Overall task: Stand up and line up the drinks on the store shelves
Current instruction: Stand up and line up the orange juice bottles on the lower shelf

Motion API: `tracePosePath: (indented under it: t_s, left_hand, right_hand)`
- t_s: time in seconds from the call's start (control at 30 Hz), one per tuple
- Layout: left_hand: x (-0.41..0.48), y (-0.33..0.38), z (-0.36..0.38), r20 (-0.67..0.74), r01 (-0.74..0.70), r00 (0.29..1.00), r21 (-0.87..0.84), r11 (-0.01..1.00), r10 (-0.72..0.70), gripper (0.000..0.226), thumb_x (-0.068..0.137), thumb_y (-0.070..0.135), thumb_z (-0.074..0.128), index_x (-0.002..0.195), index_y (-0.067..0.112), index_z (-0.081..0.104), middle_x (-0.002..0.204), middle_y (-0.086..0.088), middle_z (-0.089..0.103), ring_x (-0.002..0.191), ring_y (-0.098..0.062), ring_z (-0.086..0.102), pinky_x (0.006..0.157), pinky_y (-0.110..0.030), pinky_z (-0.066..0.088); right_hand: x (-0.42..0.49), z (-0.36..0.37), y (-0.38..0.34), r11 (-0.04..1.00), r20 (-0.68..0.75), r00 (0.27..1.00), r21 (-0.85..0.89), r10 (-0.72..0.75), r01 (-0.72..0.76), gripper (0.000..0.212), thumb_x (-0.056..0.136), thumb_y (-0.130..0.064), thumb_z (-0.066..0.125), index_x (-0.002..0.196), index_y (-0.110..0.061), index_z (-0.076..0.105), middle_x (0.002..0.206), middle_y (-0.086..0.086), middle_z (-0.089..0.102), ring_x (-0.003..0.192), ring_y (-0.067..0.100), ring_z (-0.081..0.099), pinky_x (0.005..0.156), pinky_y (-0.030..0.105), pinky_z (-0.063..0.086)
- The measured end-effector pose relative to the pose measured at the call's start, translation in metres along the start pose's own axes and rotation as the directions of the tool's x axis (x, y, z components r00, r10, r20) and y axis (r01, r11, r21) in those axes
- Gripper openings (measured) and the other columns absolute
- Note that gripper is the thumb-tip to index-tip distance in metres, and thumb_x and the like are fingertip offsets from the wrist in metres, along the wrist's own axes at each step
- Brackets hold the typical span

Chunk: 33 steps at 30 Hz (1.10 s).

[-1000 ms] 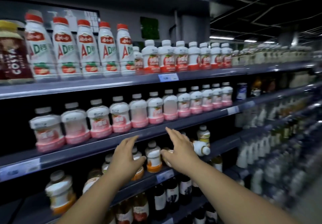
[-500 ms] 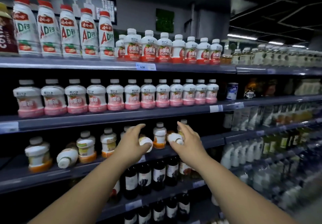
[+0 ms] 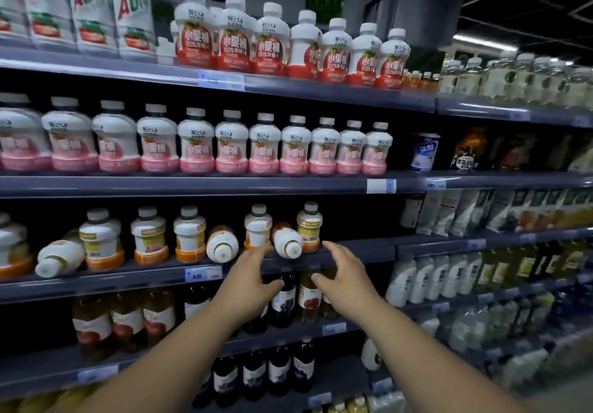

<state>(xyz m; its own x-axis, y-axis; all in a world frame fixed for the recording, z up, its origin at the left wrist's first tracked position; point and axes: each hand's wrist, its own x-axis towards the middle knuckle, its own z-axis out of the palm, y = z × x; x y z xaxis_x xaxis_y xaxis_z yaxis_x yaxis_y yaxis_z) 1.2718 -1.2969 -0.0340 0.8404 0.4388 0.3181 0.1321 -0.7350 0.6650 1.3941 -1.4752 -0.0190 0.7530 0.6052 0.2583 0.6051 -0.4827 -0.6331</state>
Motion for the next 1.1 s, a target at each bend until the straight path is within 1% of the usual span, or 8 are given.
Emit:
tracePosePath:
  t_s: [0.23, 0.4, 0.57, 0.73, 0.8, 0.9, 1.0, 1.1]
  left_hand:
    - [0.061, -0.038, 0.045, 0.030, 0.012, 0.999, -0.009, 1.000, -0.012, 0.078, 0.081, 0.030, 0.079, 0.147, 0.031, 0.038, 0.147, 0.005, 0.039, 0.135, -0.016, 0.039, 0.105, -0.032, 0.039]
    - [0.113, -0.055, 0.070, 0.027, -0.011, 1.000, 0.048, 0.999, 0.010, 0.080, 0.075, 0.018, 0.081, 0.144, 0.026, 0.042, 0.141, 0.002, 0.043, 0.129, -0.017, 0.044, 0.097, -0.023, 0.035]
    - [0.141, -0.071, 0.095, 0.025, -0.046, 0.999, 0.198, 0.979, 0.041, 0.085, 0.076, 0.013, 0.079, 0.148, 0.025, 0.037, 0.156, -0.004, 0.027, 0.142, -0.024, 0.031, 0.112, -0.032, 0.034]
    - [0.161, -0.081, 0.119, -0.095, -0.055, 0.992, 0.249, 0.967, 0.081, 0.088, 0.074, 0.011, 0.079, 0.149, 0.024, 0.036, 0.158, -0.006, 0.026, 0.144, -0.028, 0.030, 0.112, -0.041, 0.036]
    - [0.163, -0.079, 0.130, -0.169, -0.036, 0.982, 0.252, 0.967, 0.080, 0.089, 0.073, 0.010, 0.081, 0.149, 0.021, 0.037, 0.158, -0.006, 0.029, 0.144, -0.025, 0.030, 0.114, -0.039, 0.034]
    - [0.160, -0.070, 0.148, -0.303, 0.037, 0.953, 0.197, 0.980, 0.025, 0.085, 0.076, 0.015, 0.082, 0.149, 0.020, 0.038, 0.158, -0.003, 0.031, 0.145, -0.021, 0.030, 0.115, -0.037, 0.031]
    - [0.161, -0.064, 0.158, -0.358, 0.065, 0.934, 0.187, 0.980, 0.006, 0.083, 0.076, 0.019, 0.083, 0.147, 0.020, 0.040, 0.153, 0.000, 0.036, 0.142, -0.018, 0.034, 0.114, -0.042, 0.035]
    - [0.168, -0.058, 0.158, -0.378, 0.063, 0.926, 0.165, 0.984, 0.004, 0.083, 0.072, 0.028, 0.087, 0.143, 0.023, 0.043, 0.145, 0.007, 0.043, 0.134, -0.010, 0.041, 0.109, -0.034, 0.040]
  right_hand:
    - [0.057, 0.019, 0.044, 0.996, 0.039, 0.997, 0.056, 0.063, -0.065, 0.073, 0.091, -0.033, 0.067, 0.154, -0.032, 0.029, 0.155, -0.008, 0.030, 0.142, 0.016, 0.030, 0.116, 0.034, 0.031]
    - [0.102, 0.034, 0.070, 0.990, 0.073, 0.993, 0.102, 0.093, -0.101, 0.069, 0.094, -0.026, 0.065, 0.153, -0.032, 0.029, 0.143, -0.011, 0.035, 0.134, 0.011, 0.036, 0.096, 0.020, 0.032]
    - [0.147, 0.047, 0.094, 0.985, 0.113, 0.991, 0.143, 0.078, -0.094, 0.073, 0.092, -0.024, 0.069, 0.153, -0.033, 0.029, 0.152, -0.002, 0.036, 0.136, 0.015, 0.038, 0.100, 0.024, 0.033]
    - [0.197, 0.054, 0.122, 0.975, 0.082, 0.996, 0.222, -0.025, 0.006, 0.090, 0.086, -0.027, 0.076, 0.156, -0.032, 0.019, 0.149, -0.004, 0.037, 0.136, 0.014, 0.037, 0.103, 0.029, 0.035]
    - [0.215, 0.055, 0.131, 0.961, 0.087, 0.994, 0.273, -0.065, 0.039, 0.093, 0.084, -0.028, 0.078, 0.156, -0.030, 0.018, 0.142, -0.008, 0.040, 0.130, 0.010, 0.039, 0.099, 0.026, 0.035]
    - [0.238, 0.058, 0.141, 0.939, 0.138, 0.977, 0.325, -0.163, 0.111, 0.088, 0.083, -0.023, 0.079, 0.152, -0.026, 0.025, 0.128, -0.010, 0.049, 0.118, 0.009, 0.050, 0.087, 0.018, 0.037]
    - [0.250, 0.063, 0.149, 0.915, 0.186, 0.959, 0.381, -0.214, 0.130, 0.091, 0.081, -0.027, 0.082, 0.153, -0.025, 0.025, 0.123, -0.010, 0.050, 0.111, 0.009, 0.053, 0.086, 0.021, 0.039]
    - [0.261, 0.064, 0.152, 0.900, 0.190, 0.951, 0.409, -0.243, 0.148, 0.095, 0.078, -0.034, 0.084, 0.153, -0.025, 0.026, 0.123, -0.007, 0.057, 0.109, 0.011, 0.055, 0.089, 0.025, 0.042]
